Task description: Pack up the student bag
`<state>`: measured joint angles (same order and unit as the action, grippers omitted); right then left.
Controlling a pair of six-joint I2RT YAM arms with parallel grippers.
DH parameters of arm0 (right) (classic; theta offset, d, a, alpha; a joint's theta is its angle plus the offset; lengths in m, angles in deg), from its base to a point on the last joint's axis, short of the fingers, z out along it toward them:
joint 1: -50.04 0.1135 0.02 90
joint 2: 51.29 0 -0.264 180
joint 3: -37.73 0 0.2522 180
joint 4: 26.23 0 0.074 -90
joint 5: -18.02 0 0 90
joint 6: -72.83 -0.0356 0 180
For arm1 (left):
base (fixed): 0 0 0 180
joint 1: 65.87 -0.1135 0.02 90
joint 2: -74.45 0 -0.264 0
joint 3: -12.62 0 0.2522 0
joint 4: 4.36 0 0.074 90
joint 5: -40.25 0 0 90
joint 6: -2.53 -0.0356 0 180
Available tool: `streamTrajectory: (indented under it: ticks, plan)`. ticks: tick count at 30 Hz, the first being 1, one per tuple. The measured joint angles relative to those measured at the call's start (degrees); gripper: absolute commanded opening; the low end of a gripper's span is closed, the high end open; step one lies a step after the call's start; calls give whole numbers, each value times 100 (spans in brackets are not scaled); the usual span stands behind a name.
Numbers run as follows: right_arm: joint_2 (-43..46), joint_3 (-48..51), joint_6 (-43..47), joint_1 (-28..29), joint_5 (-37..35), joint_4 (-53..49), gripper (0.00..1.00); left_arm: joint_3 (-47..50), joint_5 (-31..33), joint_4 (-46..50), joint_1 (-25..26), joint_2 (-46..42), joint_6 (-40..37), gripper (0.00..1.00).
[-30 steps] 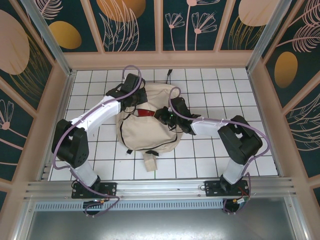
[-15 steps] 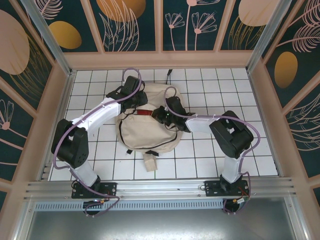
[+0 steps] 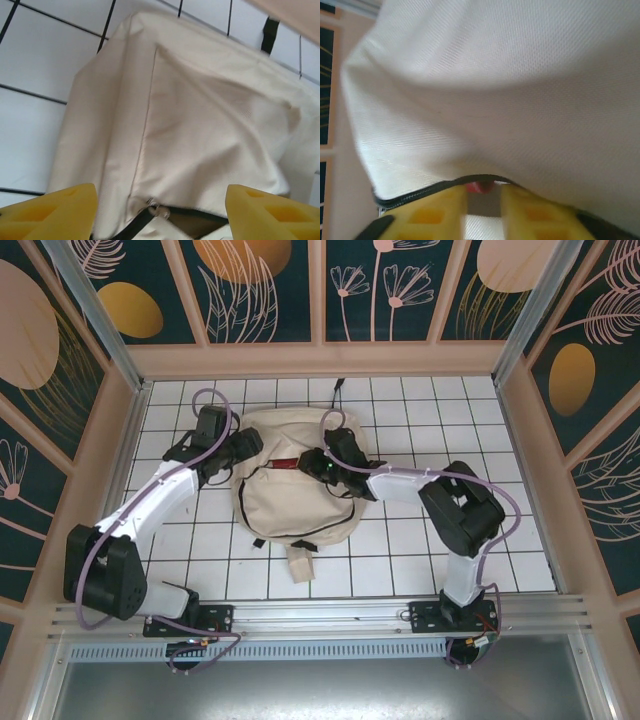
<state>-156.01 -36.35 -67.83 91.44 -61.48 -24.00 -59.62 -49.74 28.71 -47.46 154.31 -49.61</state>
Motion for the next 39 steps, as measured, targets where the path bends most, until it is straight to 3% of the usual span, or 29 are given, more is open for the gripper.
streamTrajectory:
  ticks: [6, 10, 30, 37, 39]
  plan:
    - [1117, 289, 579, 9, -496, -599, 69, 732, -247, 157, 2, -527, -426, 72]
    - [1394, 317, 844, 2, -776, -839, 79, 791, -511, 236, 70, -562, -341, 70]
    - [1484, 758, 831, -184, -940, -1021, 81, 1888, -817, -1917, 223, -339, 3316, 66]
    - [1587, 828, 815, -221, -896, -977, 80, 1939, -629, -2286, 223, -238, 3869, 57]
    - [1596, 837, 813, -227, -896, -977, 80, 1939, -442, -2306, 223, -221, 3891, 50]
